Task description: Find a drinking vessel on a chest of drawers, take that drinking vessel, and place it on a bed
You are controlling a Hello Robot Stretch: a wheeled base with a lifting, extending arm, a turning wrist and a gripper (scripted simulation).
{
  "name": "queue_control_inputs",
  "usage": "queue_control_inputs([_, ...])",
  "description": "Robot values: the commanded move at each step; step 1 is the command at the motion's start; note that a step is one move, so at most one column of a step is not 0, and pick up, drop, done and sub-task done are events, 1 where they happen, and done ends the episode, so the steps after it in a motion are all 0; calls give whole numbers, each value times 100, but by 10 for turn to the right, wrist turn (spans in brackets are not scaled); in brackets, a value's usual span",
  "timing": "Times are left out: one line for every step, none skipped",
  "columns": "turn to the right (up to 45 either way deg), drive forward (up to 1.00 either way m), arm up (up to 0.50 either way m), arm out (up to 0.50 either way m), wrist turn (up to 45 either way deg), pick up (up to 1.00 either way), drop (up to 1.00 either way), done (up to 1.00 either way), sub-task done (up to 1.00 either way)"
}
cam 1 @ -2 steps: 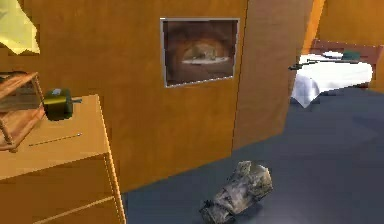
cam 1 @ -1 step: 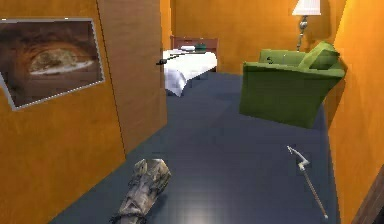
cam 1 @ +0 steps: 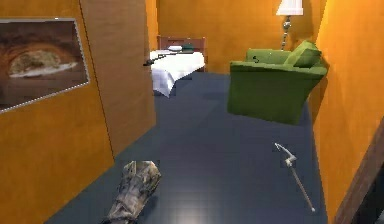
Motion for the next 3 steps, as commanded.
queue_control_inputs([0, 100, 0, 0, 0, 0, 0, 0, 0])
queue_control_inputs([0, 100, 0, 0, 0, 0, 0, 0, 0])
queue_control_inputs([0, 45, 0, 0, 0, 0, 0, 0, 0])
